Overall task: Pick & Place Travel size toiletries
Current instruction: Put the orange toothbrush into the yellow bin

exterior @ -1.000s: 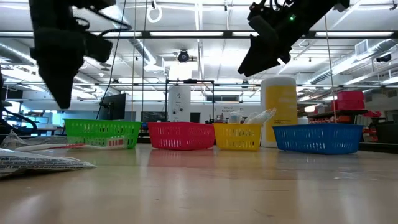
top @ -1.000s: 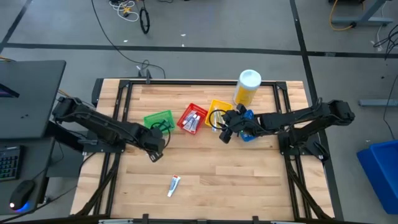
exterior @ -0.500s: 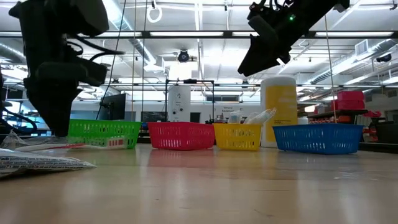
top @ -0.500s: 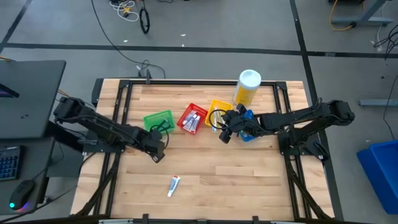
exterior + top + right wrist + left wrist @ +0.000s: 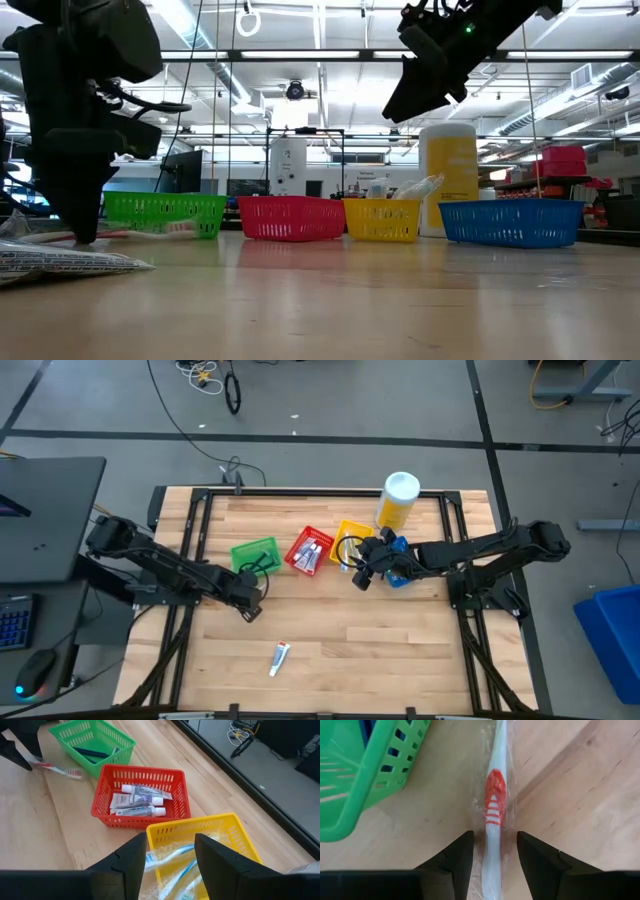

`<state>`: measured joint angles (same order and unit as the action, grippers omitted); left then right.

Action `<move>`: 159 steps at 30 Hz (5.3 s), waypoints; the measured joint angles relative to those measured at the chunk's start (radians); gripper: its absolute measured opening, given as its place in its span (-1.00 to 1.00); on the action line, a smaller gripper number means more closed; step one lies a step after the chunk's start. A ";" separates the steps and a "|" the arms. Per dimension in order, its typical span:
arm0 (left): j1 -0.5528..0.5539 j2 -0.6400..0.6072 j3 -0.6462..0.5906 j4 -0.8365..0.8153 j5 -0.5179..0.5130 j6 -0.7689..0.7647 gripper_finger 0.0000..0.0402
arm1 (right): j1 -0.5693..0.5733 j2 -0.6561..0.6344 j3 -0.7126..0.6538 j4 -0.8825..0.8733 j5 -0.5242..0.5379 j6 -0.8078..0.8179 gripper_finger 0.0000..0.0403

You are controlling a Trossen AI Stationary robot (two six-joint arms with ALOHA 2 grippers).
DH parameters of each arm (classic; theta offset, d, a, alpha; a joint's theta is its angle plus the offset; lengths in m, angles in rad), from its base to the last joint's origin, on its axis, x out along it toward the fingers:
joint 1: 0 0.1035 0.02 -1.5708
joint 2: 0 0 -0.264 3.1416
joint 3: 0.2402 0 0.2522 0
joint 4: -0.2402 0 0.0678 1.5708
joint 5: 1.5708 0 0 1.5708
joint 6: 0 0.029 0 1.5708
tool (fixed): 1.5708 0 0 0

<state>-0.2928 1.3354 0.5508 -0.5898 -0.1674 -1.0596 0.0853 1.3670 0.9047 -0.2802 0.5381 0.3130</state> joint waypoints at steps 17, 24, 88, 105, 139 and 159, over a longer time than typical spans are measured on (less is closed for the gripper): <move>-0.001 0.002 0.008 0.116 0.104 -0.033 -0.83 | 0.000 0.000 0.000 0.009 -0.121 -0.086 -0.16; -0.028 0.002 0.115 0.163 0.037 0.080 -0.73 | 0.009 0.000 -0.001 0.130 -0.236 -0.195 -0.22; 0.009 0.009 0.280 0.785 -0.438 0.705 -0.74 | -0.008 0.174 -0.001 0.883 -0.436 -0.167 -0.59; 0.010 0.009 0.279 0.778 -0.441 0.728 -0.73 | -0.007 0.174 0.001 0.868 -0.437 -0.167 -0.88; 0.009 0.008 0.280 0.678 -0.458 0.692 -0.23 | -0.101 0.077 0.000 0.240 -0.022 -0.545 -0.88; 0.010 0.008 0.280 0.667 -0.464 0.704 -0.24 | -0.277 0.126 -0.001 0.127 -0.365 -0.767 -0.87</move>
<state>-0.2832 1.3437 0.8307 0.0776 -0.6314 -0.3557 -0.1913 1.4926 0.9039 -0.1532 0.1731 -0.4540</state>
